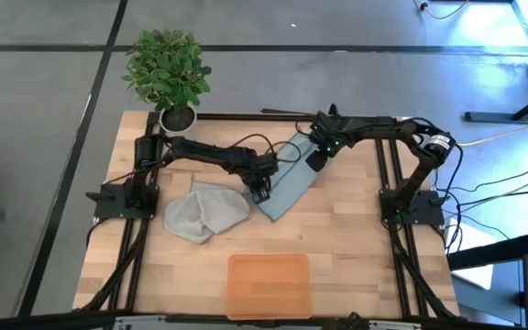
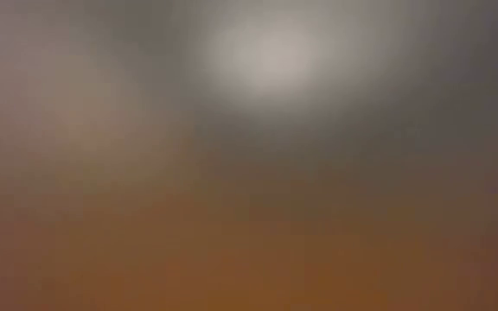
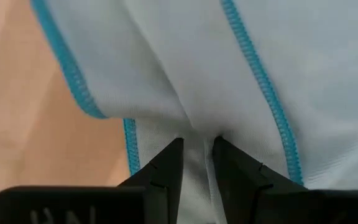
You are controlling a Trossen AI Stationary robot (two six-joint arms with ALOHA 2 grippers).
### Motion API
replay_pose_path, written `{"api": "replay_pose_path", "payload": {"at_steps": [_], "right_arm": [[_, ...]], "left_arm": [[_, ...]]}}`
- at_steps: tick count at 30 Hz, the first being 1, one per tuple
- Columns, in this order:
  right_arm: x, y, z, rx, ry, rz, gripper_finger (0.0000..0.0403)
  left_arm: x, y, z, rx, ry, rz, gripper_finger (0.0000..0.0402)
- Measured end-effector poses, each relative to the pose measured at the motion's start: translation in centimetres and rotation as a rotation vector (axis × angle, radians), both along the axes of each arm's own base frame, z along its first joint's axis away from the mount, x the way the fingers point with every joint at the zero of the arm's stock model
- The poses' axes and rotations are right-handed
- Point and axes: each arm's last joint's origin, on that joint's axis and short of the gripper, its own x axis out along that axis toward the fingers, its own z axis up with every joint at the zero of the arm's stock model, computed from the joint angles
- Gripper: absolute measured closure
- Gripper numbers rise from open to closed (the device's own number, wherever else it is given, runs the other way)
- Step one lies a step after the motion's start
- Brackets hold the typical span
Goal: Roll microfiber towels into tight, uniform cylinder then place into a basket
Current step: Fold the blue towel
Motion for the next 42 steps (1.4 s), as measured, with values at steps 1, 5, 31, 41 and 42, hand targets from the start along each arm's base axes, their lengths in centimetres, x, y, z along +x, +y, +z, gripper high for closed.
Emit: {"api": "replay_pose_path", "payload": {"at_steps": [1,5,31,41,42], "right_arm": [[0.0,-0.1,0.0,-0.006,-0.008,-0.003,0.0235],[0.5,-0.7,1.2,-0.013,-0.013,0.001,0.0235],[-0.4,3.9,-0.1,0.144,-0.037,0.146,0.0235],[-0.9,1.3,0.2,0.018,-0.092,0.086,0.0235],[-0.9,1.1,0.2,0.007,-0.105,0.078,0.0235]], "left_arm": [[0.0,-0.2,0.0,-0.001,-0.001,-0.004,0.0317],[-0.3,-0.5,0.8,-0.011,-0.008,0.012,0.0317],[-3.5,0.1,-0.4,-0.048,0.009,0.043,0.0317],[-3.1,-1.0,-0.7,-0.058,-0.026,0.083,0.0317],[-3.0,-1.2,-0.7,-0.06,-0.036,0.084,0.0317]]}}
